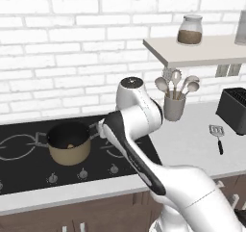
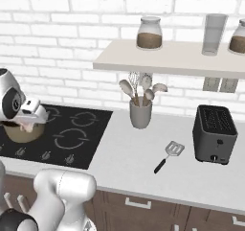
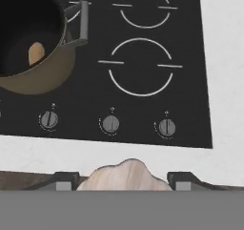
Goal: Put the garlic and sweet potato in the pot. Retrieve the spatula and lightly stir the vegetables in the pot.
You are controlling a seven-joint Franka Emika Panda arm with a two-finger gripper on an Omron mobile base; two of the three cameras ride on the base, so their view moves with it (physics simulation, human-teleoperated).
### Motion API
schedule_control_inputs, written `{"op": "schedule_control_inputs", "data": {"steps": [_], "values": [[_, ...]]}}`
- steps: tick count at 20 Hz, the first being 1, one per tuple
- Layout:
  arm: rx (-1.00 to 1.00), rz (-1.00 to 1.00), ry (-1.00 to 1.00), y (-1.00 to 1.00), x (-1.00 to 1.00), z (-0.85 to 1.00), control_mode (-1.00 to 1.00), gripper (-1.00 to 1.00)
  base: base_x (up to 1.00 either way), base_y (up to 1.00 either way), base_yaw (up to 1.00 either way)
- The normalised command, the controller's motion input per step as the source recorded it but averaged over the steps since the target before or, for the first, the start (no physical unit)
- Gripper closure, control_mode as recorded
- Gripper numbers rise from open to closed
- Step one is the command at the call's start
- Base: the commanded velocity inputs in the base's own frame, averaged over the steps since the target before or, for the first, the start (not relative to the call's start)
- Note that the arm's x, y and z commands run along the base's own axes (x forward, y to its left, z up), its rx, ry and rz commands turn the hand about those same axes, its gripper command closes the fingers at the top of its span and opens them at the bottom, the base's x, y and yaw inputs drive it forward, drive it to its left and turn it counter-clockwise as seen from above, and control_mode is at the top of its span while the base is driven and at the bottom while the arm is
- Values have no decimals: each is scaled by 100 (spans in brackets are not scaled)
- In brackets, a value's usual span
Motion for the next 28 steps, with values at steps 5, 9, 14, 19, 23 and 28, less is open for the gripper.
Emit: {"op": "schedule_control_inputs", "data": {"steps": [5, 9, 14, 19, 23, 28], "values": [[-2, 20, -1, 100, 36, 0, -100, 100, 0, 0, 0], [0, 12, -2, 82, 68, 0, -100, 100, 0, 0, 0], [0, 7, 0, 60, 82, -20, -100, 100, 0, 0, 0], [-7, 0, 0, 38, 70, -61, -100, 100, 0, 0, 0], [-7, 0, 0, 33, 43, -59, -100, 100, 0, 0, 0], [-1, 0, 0, 30, 39, -46, -100, 100, 0, 0, 0]]}}
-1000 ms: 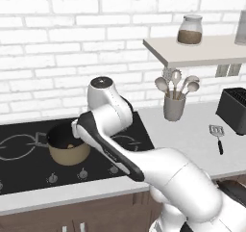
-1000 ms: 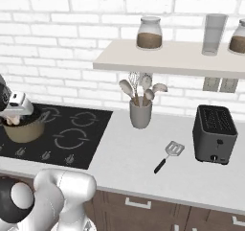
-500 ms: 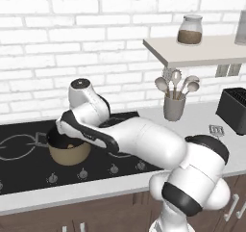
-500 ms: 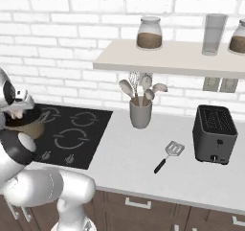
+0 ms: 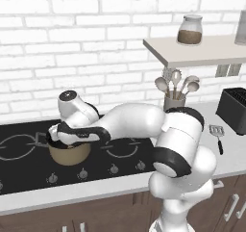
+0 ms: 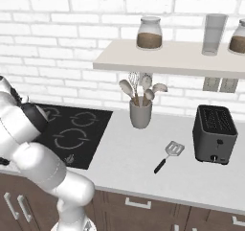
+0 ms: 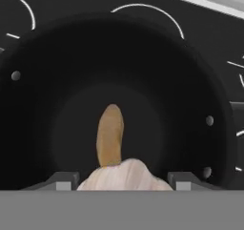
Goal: Put the garlic and sweet potato in the pot. Retrieve the spatula and lightly stir the vegetables in the pot.
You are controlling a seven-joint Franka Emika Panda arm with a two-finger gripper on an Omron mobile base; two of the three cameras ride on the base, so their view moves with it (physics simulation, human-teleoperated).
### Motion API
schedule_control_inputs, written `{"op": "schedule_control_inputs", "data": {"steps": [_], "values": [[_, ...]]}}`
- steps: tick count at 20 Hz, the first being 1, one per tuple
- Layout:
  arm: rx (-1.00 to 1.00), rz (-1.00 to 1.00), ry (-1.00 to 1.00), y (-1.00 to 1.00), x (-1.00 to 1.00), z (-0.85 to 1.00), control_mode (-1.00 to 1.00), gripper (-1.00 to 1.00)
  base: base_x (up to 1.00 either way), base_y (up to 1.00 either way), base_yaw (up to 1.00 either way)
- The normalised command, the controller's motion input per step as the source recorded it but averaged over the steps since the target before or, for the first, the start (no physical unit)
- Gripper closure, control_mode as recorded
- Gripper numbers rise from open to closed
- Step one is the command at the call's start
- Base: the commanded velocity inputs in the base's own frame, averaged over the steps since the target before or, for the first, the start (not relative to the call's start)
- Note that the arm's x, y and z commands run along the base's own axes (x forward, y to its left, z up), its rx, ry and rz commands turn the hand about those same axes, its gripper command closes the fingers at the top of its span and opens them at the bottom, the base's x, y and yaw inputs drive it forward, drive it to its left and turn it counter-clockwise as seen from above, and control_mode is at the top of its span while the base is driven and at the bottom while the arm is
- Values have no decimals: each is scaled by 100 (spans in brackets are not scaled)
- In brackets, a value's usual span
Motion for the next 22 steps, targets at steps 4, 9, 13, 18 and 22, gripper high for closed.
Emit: {"op": "schedule_control_inputs", "data": {"steps": [4, 9, 13, 18, 22], "values": [[0, 0, 0, 23, 41, -42, -100, 100, 0, 0, 0], [0, 0, 0, 24, 26, -37, -100, -100, 0, 0, 0], [0, -1, 0, 0, 6, -4, -100, -100, 0, 0, 0], [0, -6, 0, -21, -5, 15, -100, -100, 0, 0, 0], [0, -9, 0, -45, -9, 32, -100, -100, 0, 0, 0]]}}
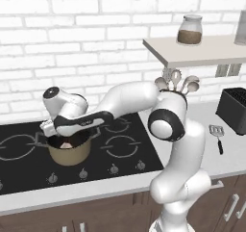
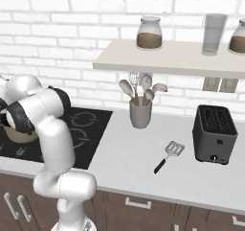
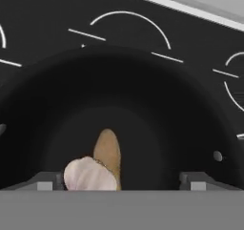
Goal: Put the garlic and sweet potato in the pot. Retrieve the spatula and lightly stir the vegetables in the pot.
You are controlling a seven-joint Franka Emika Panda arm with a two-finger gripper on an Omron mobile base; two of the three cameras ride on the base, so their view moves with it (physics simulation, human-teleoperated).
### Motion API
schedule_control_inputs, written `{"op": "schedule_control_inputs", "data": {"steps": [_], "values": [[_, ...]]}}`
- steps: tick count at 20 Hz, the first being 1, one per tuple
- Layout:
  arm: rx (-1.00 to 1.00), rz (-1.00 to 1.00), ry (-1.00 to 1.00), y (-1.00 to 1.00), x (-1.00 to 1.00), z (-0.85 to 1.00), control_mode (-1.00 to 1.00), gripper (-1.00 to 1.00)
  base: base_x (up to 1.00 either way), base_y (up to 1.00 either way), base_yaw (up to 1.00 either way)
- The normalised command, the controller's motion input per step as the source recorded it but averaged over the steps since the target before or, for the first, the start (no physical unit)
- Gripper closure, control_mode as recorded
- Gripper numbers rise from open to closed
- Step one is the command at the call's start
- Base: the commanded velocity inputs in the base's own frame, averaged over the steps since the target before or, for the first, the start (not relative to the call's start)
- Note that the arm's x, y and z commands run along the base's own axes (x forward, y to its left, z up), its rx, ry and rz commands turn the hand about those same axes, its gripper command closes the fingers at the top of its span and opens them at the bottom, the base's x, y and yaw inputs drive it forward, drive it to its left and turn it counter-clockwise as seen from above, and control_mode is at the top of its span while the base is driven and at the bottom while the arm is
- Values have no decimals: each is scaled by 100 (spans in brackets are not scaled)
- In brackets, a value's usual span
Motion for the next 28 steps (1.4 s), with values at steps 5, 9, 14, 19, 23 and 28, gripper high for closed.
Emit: {"op": "schedule_control_inputs", "data": {"steps": [5, 9, 14, 19, 23, 28], "values": [[4, -4, -6, -84, -53, 69, -100, -100, 0, 0, 0], [18, -3, -5, -100, -94, 56, -100, -100, 0, 0, 0], [24, -24, 0, -100, -49, 18, -100, -100, 0, 0, 0], [18, -62, 4, -99, 0, 0, -100, -100, 0, 0, 0], [15, -73, 5, -84, 0, 0, -100, -100, 0, 0, 0], [15, -80, 6, -62, 0, 0, -100, -100, 0, 0, 0]]}}
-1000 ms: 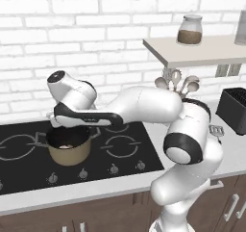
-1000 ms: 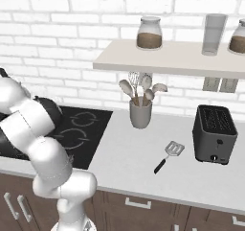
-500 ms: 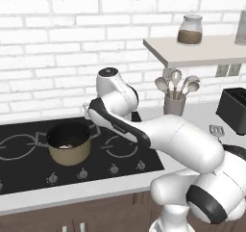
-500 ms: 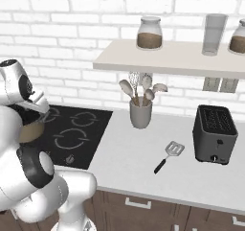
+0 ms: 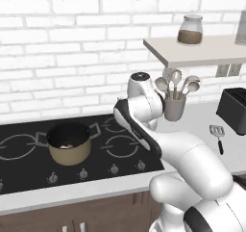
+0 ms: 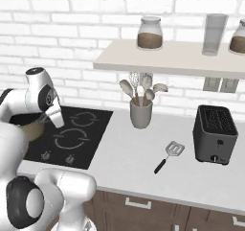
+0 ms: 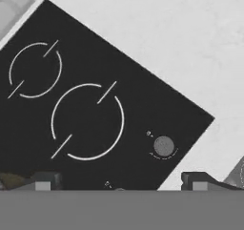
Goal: Put the garlic and sweet potato in the pot. Retrieve the spatula and lightly stir the vegetables in the pot.
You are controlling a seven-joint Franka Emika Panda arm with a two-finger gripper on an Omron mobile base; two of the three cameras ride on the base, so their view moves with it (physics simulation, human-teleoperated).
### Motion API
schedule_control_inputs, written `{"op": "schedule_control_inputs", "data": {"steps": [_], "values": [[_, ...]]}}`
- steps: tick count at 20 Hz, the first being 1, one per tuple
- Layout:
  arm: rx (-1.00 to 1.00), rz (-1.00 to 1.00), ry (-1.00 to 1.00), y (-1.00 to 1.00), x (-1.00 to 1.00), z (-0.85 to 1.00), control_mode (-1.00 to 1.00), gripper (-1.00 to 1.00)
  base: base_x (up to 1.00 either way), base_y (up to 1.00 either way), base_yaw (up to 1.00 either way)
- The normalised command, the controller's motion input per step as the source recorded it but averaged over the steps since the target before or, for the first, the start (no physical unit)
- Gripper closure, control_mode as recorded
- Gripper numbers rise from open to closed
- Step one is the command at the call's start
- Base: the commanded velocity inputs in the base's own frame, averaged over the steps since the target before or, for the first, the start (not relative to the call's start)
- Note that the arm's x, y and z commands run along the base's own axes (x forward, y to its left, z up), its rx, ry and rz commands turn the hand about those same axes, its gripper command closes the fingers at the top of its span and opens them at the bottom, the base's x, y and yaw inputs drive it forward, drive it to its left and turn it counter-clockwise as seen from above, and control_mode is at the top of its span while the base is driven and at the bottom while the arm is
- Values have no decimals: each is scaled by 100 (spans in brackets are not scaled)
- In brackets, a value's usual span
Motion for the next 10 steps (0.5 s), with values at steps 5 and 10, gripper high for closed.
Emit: {"op": "schedule_control_inputs", "data": {"steps": [5, 10], "values": [[15, -83, 6, -51, 0, 0, -100, -100, 0, 0, 0], [17, -79, 3, -57, 0, 0, -100, -100, 0, 0, 0]]}}
